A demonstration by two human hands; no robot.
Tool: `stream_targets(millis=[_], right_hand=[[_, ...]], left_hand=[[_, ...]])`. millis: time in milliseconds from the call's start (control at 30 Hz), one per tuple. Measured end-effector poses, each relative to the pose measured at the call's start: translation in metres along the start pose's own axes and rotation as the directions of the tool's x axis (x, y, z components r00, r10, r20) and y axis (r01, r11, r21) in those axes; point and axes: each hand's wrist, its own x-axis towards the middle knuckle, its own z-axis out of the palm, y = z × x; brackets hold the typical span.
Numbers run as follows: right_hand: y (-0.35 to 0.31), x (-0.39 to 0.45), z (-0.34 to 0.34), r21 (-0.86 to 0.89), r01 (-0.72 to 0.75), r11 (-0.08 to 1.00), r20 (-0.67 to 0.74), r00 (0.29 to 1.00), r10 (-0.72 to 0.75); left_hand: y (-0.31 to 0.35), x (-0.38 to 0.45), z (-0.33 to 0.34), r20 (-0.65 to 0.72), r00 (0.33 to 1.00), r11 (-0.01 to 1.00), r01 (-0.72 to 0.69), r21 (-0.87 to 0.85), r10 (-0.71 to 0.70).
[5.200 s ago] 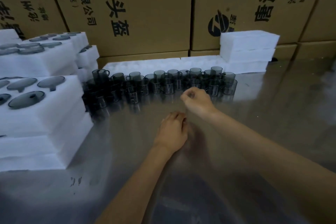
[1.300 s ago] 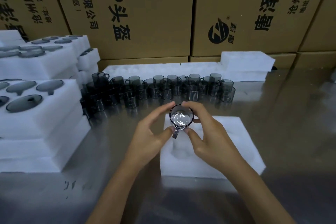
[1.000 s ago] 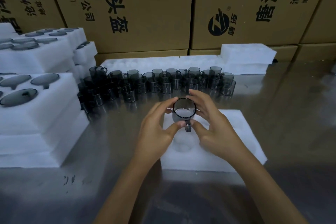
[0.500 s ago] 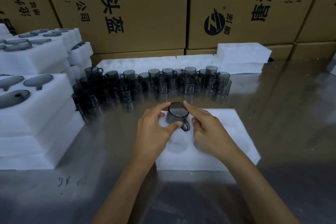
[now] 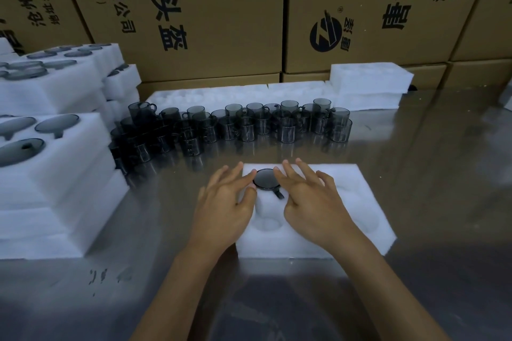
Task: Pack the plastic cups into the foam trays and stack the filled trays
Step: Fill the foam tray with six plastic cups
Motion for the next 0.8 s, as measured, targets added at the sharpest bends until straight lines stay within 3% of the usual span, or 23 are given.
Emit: stream_targets(millis=[133, 200, 267, 367, 467, 800], right_hand=[[0.003, -0.003, -0.004, 0.079, 0.02, 0.997, -0.012, 1.0, -0.019], [0.006, -0.004, -0.008, 0.189, 0.009, 0.982, -0.108, 0.994, 0.012], [0.012, -0.003, -0.012, 0.291, -0.03, 0.956, -0.223, 0.97, 0.098], [0.027, 0.002, -0.013, 0.318, -0.099, 0.943, -0.276, 0.942, 0.192], [0.034, 0.003, -0.007, 0.297, -0.132, 0.946, -0.248, 0.946, 0.209], [0.042, 0.004, 0.0, 0.311, -0.094, 0.946, -0.247, 0.953, 0.176]], left_hand=[[-0.01, 0.001, 0.003, -0.104, 0.995, 0.96, -0.028, -0.279, -0.001], [-0.02, 0.004, 0.007, -0.167, 0.977, 0.892, 0.041, -0.451, -0.13], [-0.036, 0.016, 0.009, -0.207, 0.917, 0.821, 0.182, -0.541, -0.34], [-0.06, 0.049, 0.006, -0.304, 0.813, 0.803, 0.297, -0.517, -0.497], [-0.08, 0.084, 0.001, -0.332, 0.766, 0.787, 0.343, -0.512, -0.55], [-0.111, 0.134, -0.001, -0.331, 0.829, 0.883, 0.357, -0.305, -0.45]])
